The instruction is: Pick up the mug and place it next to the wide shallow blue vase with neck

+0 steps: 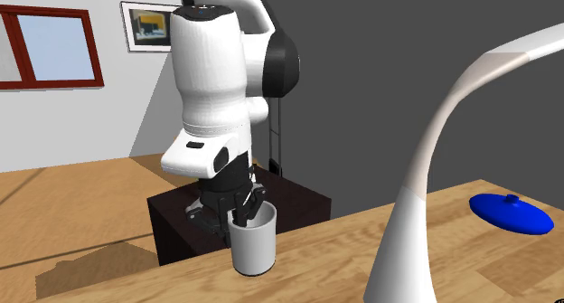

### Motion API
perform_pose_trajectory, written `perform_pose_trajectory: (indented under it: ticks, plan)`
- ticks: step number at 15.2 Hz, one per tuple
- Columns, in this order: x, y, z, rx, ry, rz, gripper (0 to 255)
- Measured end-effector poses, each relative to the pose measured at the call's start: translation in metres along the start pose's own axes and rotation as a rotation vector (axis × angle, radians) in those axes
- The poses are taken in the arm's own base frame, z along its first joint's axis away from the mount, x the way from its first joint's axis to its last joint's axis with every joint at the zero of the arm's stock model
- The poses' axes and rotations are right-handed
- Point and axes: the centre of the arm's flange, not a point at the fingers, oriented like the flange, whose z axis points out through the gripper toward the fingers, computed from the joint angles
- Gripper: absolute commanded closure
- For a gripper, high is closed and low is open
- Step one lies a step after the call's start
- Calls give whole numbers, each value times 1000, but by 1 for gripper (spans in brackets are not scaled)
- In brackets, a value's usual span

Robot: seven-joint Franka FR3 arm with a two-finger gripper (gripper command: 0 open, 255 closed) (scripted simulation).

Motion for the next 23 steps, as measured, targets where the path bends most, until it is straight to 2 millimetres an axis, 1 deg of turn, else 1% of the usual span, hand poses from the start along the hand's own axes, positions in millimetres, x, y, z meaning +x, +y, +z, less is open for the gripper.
perform_pose_trajectory:
  ticks: [4, 7, 20, 23]
  plan:
    - [-3, 1, -21, 0, 0, 0, 255]
    - [-3, -3, -37, 0, 0, 0, 255]
    - [-9, -6, -107, 0, 0, 0, 255]
    - [-11, -6, -120, 0, 0, 0, 255]
